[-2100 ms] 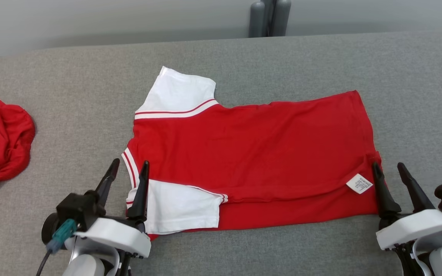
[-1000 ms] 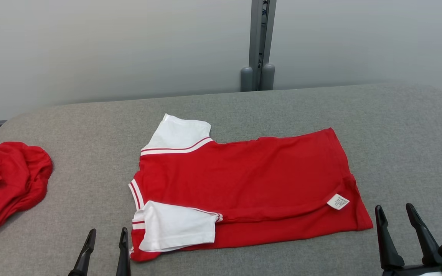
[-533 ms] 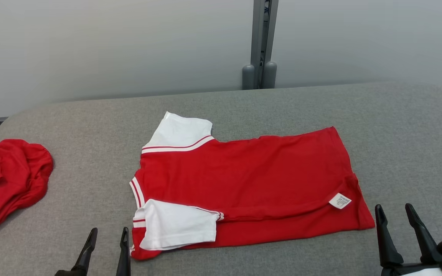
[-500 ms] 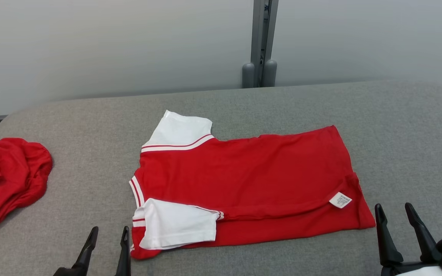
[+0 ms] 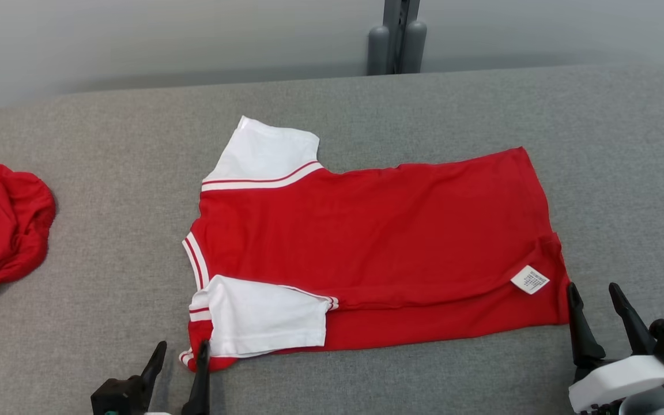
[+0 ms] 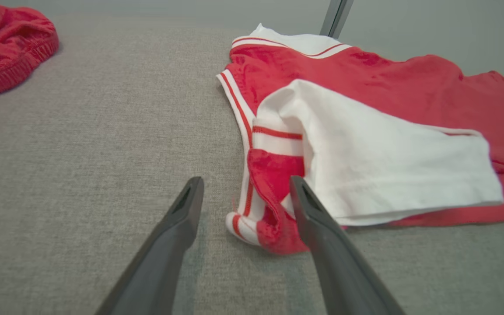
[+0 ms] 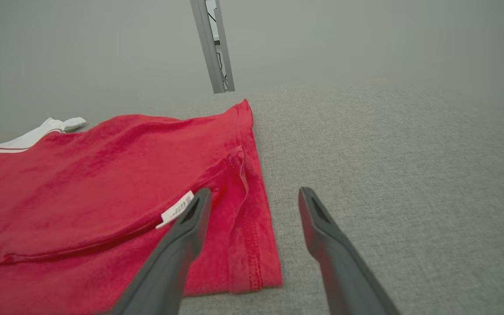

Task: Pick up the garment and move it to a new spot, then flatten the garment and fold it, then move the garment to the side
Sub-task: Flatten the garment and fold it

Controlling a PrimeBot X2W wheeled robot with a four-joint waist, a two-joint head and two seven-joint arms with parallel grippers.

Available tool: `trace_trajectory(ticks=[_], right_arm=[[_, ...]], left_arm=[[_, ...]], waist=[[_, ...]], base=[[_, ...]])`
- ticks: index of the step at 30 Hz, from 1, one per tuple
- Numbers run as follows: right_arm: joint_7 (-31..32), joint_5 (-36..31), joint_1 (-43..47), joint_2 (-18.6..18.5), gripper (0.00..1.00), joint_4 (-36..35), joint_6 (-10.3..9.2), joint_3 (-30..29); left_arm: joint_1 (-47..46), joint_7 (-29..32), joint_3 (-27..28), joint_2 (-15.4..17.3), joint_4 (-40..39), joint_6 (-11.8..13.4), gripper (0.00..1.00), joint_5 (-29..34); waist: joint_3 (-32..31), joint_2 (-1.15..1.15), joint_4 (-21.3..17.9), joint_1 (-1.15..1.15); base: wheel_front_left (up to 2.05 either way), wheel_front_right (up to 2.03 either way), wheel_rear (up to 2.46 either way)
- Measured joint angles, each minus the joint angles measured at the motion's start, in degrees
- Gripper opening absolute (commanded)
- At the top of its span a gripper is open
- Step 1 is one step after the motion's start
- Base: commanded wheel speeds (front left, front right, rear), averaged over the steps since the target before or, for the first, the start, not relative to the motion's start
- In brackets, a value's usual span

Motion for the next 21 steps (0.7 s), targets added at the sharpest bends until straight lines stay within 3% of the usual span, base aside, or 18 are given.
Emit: trace_trajectory(ticks=[7, 8, 10, 11, 15, 17, 18, 19, 20, 21], right_arm=[[-0.01, 1.65, -2.60, -0.42, 1.00, 6.75, 0.00, 1.62], [0.00, 2.00, -2.91, -0.37, 1.00, 7.66, 0.00, 1.82], [0.00, 2.75, -3.85, -0.42, 1.00, 9.23, 0.00, 2.32], [-0.01, 3.14, -4.32, -0.43, 1.00, 9.98, 0.00, 2.56], [-0.12, 5.09, -6.03, -0.43, 1.00, 14.72, 0.00, 4.10], [-0.26, 6.15, -7.43, -0.79, 0.80, 16.75, 0.00, 5.27], [-0.27, 6.55, -8.12, -0.94, 0.42, 17.59, 0.00, 5.81], [-0.29, 7.05, -8.72, -0.97, 0.27, 18.38, 0.00, 6.13], [-0.35, 7.43, -9.17, -0.98, 0.00, 18.84, 0.01, 6.53], [-0.35, 7.71, -9.50, -0.96, 0.00, 19.23, 0.02, 6.98]], left_arm=[[-1.18, -0.02, -0.56, -1.04, 3.86, -0.82, 1.00, -2.07], [-1.55, 0.11, -0.79, -1.19, 4.12, -1.09, 0.86, -2.34], [-2.15, 0.16, -1.12, -1.26, 4.57, -1.33, 0.12, -2.48], [-2.42, 0.25, -1.21, -1.32, 4.88, -1.76, 0.00, -2.89], [-3.47, 0.81, -1.93, -1.18, 5.61, -2.29, 0.00, -2.90], [-4.02, 1.21, -2.19, -0.96, 5.83, -2.45, 0.00, -2.90], [-4.07, 1.26, -2.23, -0.87, 5.90, -2.50, 0.00, -2.90], [-4.09, 1.26, -2.31, -0.79, 5.91, -2.50, 0.00, -2.89], [-4.14, 1.27, -2.40, -0.66, 5.88, -2.50, 0.00, -2.82], [-4.24, 1.45, -2.50, -0.56, 5.76, -2.49, 0.00, -2.81]], waist=[[1.99, 0.00, 0.65, 0.00], [2.11, 0.00, 0.74, 0.00], [2.39, 0.00, 0.88, 0.00], [2.50, 0.00, 0.95, 0.00], [2.83, 0.00, 1.09, 0.00], [2.97, 0.00, 1.11, 0.00], [3.07, 0.00, 1.11, 0.00], [3.13, 0.00, 1.10, 0.00], [3.17, 0.00, 1.09, 0.00], [3.21, 0.00, 1.11, 0.00]], base=[[0.00, 0.00, 0.00], [0.00, 0.00, 0.00], [0.00, 0.00, 0.00], [0.00, 0.00, 0.00], [0.00, 0.00, 0.00], [0.00, 0.00, 0.00], [0.00, 0.00, 0.00], [0.00, 0.00, 0.00], [0.00, 0.00, 0.00], [0.00, 0.00, 0.00]])
